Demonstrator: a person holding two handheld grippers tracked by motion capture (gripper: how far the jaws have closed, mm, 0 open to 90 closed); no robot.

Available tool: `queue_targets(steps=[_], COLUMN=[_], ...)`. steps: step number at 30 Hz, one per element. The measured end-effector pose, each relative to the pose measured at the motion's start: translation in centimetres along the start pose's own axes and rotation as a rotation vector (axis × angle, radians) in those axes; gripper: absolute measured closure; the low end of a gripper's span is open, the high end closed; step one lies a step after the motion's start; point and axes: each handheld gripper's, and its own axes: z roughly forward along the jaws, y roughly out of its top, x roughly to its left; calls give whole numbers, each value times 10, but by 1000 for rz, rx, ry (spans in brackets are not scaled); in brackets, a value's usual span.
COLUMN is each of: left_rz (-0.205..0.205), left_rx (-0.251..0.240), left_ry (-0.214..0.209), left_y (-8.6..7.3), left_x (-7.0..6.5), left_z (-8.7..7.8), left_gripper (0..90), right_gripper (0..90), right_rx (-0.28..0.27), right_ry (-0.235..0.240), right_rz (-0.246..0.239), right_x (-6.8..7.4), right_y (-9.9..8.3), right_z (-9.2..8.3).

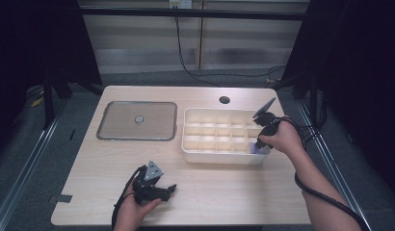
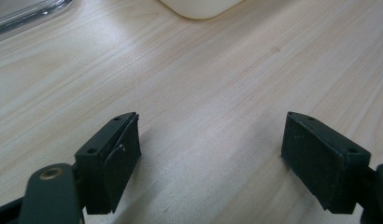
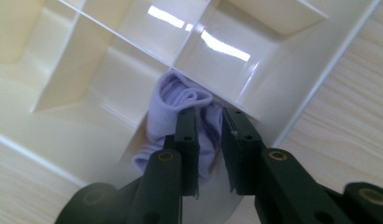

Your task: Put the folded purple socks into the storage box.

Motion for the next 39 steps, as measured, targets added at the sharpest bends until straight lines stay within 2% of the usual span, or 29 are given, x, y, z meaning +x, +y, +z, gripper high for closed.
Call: queue_targets(steps=[3, 6, 18, 32, 39], left_rz=[1, 2, 2, 6, 7], left_rx=[-1, -2, -3, 3, 3], left_ry=[0, -1, -2, -3, -2], left_y=[0, 0, 0, 0, 0], left_x=[0, 0, 0, 0, 0], left_z=[0, 0, 0, -1, -1], left_gripper=[192, 191, 191, 191, 191], right_gripper=[701, 632, 448, 358, 346], right_rx=[-13, -23, -75, -106, -135], right_ry=[15, 54, 78, 96, 126], right_rz=[4, 1, -18, -67, -99], right_x=[1, 4, 15, 31, 40], right_y=[-1, -2, -6, -18, -25], right_z=[-5, -9, -24, -34, -38])
